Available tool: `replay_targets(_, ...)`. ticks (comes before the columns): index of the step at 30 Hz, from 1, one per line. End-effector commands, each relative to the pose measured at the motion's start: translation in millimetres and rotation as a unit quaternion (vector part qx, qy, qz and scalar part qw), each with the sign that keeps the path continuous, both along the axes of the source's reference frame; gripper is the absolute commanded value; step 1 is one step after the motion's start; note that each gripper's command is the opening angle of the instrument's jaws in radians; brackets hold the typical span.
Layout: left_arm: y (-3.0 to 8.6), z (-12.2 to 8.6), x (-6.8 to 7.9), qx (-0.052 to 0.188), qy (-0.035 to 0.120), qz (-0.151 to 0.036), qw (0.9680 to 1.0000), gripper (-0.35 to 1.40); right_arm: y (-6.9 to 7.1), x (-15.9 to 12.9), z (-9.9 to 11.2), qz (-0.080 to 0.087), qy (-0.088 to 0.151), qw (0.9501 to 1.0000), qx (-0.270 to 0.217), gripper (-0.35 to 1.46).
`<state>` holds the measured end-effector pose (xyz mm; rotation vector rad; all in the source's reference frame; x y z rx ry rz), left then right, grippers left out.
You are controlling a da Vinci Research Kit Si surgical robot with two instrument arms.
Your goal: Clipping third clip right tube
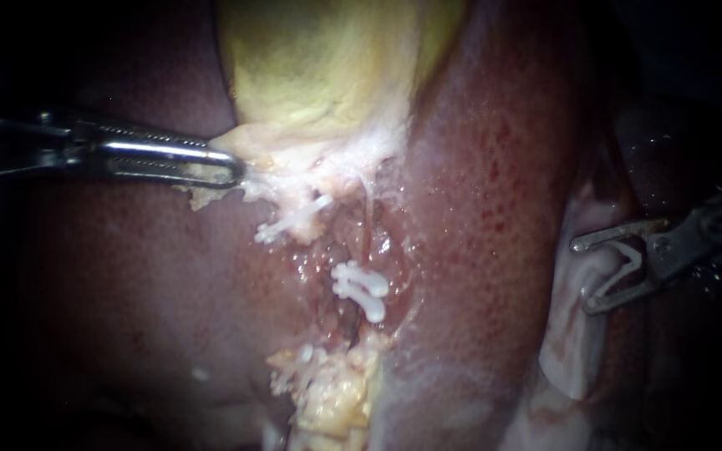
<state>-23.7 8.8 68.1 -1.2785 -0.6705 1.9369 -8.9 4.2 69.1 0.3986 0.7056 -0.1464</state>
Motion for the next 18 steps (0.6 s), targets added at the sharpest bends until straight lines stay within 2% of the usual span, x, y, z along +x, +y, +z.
replay_targets(1,0.0,-0.1,0.0,0.000,0.000,0.000,1.0000,-0.35,0.0,0.0,0.0,0.000,0.000,1.0000,0.000,0.45)
replay_targets(6,0.7,-1.9,0.9,0.005,-0.003,0.002,1.0000,-0.35,0.0,0.0,-0.1,0.000,0.000,1.0000,0.000,0.45)
replay_targets(8,1.3,-3.2,1.7,0.009,0.000,-0.004,0.9999,-0.35,-0.1,0.0,-0.2,0.000,0.000,1.0000,0.000,0.45)
replay_targets(14,3.6,-6.9,4.3,-0.010,0.002,-0.019,0.9998,-0.35,-0.1,0.0,-0.4,-0.001,0.000,1.0000,0.001,0.45)
replay_targets(18,3.8,-7.3,4.4,-0.012,-0.001,-0.020,0.9997,-0.35,0.1,0.1,-1.0,0.000,0.000,1.0000,0.002,0.44)
